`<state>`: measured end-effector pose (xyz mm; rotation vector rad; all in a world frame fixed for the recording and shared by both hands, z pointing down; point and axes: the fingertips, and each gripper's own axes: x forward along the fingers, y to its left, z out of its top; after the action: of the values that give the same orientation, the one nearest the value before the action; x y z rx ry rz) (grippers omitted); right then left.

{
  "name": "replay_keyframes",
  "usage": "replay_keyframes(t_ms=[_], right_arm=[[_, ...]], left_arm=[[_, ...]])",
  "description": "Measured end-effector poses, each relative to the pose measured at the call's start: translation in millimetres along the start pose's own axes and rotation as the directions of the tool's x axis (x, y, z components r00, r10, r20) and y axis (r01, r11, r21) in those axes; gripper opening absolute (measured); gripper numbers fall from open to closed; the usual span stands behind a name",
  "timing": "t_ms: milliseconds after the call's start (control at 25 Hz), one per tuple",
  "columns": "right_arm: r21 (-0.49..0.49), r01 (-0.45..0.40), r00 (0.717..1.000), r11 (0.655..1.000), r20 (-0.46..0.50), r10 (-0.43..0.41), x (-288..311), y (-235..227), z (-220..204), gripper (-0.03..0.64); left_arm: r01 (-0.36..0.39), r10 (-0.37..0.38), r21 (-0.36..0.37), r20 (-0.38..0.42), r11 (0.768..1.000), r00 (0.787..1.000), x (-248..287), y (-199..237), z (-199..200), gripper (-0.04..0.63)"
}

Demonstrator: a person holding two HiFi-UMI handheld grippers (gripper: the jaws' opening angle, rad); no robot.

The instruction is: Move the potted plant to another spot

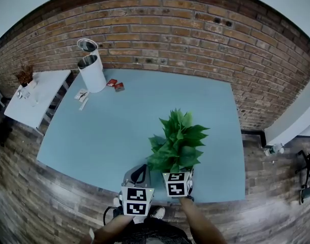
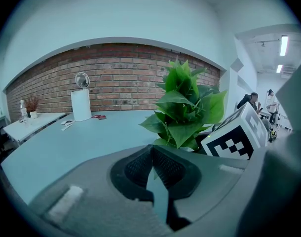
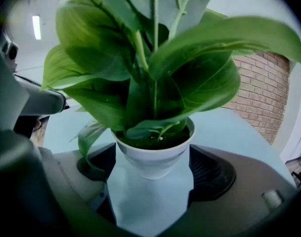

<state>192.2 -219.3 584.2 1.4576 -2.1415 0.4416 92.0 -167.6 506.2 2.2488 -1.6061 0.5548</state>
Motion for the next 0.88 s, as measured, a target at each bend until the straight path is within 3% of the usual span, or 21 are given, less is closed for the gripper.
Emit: replay_keyframes(t_ms=[240,880], right_arm=[[0.021,-0.017,1.000,1.000,0.006,0.017,-16,5,-5,0.452],[0.040,0.065,0.996,0.997,0.059,-0.068,-62,16,2,0.271]], left_arm=[[-0.002,0.002,0.006,-0.008,1.000,1.000,-7,-5,-5,-0.003],[0.091,-0.092,0.033,0.009,0.995,0.996,-26,-11,-9,-0.003]])
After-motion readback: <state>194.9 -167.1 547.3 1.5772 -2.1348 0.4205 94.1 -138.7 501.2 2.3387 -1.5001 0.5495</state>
